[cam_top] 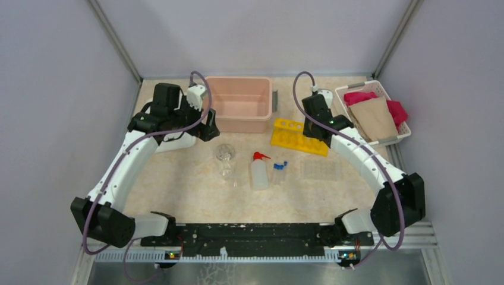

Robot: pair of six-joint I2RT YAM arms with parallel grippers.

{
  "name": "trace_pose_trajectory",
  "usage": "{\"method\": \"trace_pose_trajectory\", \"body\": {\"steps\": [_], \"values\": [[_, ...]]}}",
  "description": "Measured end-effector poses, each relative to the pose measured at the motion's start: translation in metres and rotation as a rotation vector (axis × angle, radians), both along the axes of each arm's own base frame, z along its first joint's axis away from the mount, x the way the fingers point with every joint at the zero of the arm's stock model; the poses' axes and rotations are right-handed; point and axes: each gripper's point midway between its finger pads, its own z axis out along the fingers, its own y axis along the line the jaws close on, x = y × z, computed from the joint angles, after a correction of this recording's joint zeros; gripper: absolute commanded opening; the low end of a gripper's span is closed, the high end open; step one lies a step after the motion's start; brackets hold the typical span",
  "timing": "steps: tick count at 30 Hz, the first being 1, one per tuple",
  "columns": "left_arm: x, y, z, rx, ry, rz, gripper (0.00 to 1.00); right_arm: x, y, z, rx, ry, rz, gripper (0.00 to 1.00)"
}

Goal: Organize the chemistry lab equipment

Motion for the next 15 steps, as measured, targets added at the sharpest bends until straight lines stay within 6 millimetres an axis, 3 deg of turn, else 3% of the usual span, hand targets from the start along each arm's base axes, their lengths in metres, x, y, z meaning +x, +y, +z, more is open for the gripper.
{"method": "trace_pose_trajectory", "body": {"steps": [6,15], "values": [[0.004,0.004,0.001,0.001,-0.009,0.02,0.99,0.003,0.0,-0.011,-0.002,0.002,-0.011,0.0],[0.004,0.007,-0.006,0.001,0.002,0.027,0.99,0.012,0.004,-0.01,0.011,-0.031,-0.015,0.0]]}}
